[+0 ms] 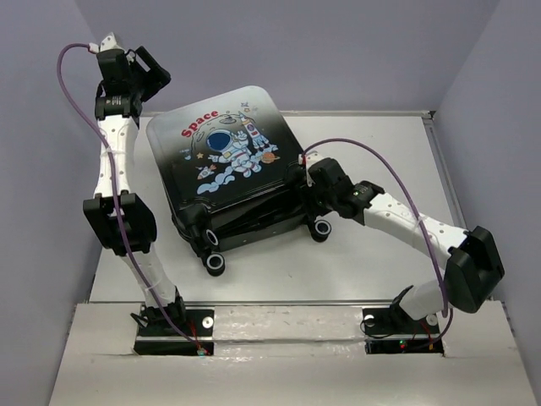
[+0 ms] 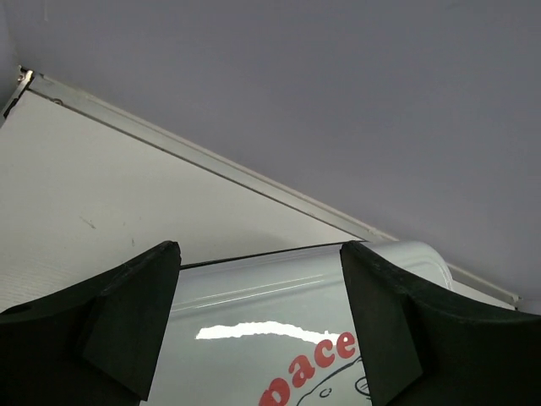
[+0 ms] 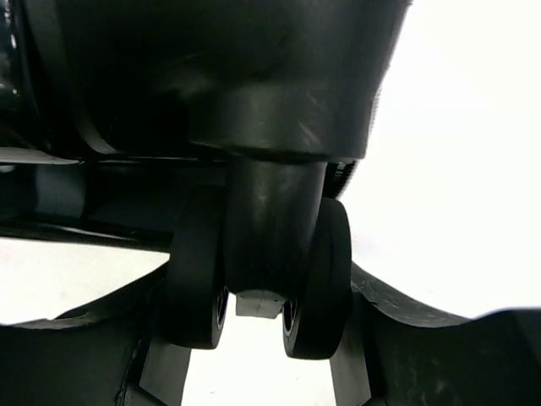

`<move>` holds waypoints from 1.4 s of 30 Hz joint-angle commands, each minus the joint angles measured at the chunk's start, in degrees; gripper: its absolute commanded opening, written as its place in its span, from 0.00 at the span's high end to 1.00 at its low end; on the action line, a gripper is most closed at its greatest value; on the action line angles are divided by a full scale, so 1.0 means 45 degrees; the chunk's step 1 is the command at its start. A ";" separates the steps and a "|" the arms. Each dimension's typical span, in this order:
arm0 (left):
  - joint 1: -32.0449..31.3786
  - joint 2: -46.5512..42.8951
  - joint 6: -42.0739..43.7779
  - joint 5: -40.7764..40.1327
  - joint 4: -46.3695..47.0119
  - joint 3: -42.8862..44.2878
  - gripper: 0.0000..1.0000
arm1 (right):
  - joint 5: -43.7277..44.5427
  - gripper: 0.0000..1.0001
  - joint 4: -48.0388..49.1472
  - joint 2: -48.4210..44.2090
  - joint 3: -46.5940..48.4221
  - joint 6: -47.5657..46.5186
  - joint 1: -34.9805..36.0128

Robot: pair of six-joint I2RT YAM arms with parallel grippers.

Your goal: Pack the luggage

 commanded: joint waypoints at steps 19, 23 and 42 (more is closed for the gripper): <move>0.0066 -0.1135 0.0322 -0.0380 0.0948 -0.1632 0.13 | 0.2539 0.83 -0.0890 -0.3889 -0.0656 0.1942 0.1178; 0.0104 -0.0413 0.0634 -0.0752 0.0559 -0.0835 0.13 | 0.2967 0.81 -0.0948 -0.4569 -0.1751 0.2783 0.1178; 0.0280 0.4489 0.0986 0.1180 -0.0887 0.4438 0.11 | 0.0432 0.09 -0.3857 -0.5823 0.2070 0.2276 0.1178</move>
